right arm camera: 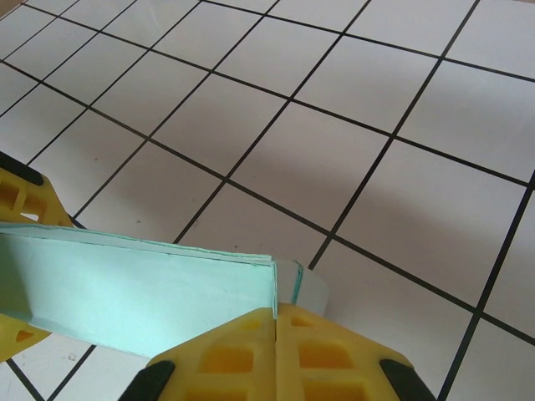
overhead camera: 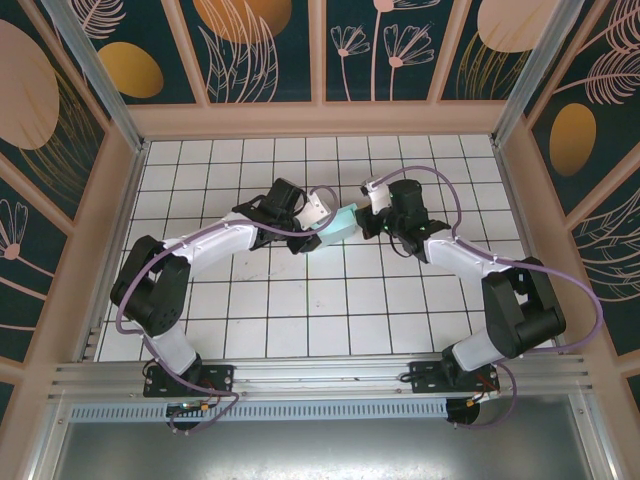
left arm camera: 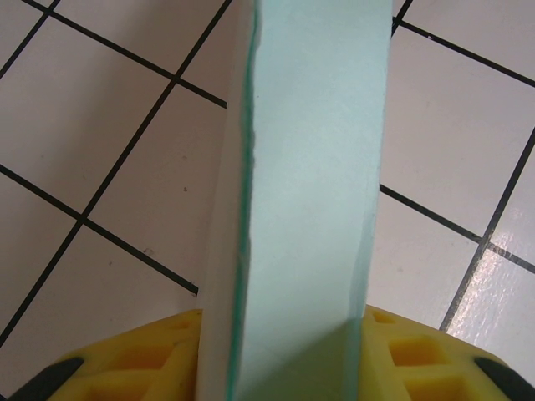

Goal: Fold the paper box

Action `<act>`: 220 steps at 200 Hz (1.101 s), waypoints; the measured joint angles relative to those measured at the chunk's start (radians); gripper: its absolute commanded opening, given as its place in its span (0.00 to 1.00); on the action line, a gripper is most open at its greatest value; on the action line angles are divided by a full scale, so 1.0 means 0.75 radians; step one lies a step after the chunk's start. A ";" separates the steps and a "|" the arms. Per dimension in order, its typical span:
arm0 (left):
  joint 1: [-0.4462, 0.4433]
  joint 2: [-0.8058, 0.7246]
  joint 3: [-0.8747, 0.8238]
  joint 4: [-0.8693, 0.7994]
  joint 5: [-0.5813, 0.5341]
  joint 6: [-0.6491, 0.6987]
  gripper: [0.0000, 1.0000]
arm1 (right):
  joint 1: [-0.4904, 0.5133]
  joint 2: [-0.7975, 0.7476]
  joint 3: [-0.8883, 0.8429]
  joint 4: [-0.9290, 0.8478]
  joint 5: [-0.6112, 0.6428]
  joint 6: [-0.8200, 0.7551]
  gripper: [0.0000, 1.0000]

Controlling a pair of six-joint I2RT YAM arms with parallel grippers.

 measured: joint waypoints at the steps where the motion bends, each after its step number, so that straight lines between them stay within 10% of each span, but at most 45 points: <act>1: 0.000 0.000 0.000 0.000 0.000 0.001 0.34 | 0.000 0.000 0.000 0.000 0.000 0.000 0.00; 220: 0.001 0.004 0.000 0.016 0.016 0.000 0.34 | -0.010 0.048 0.151 -0.162 -0.055 0.270 0.00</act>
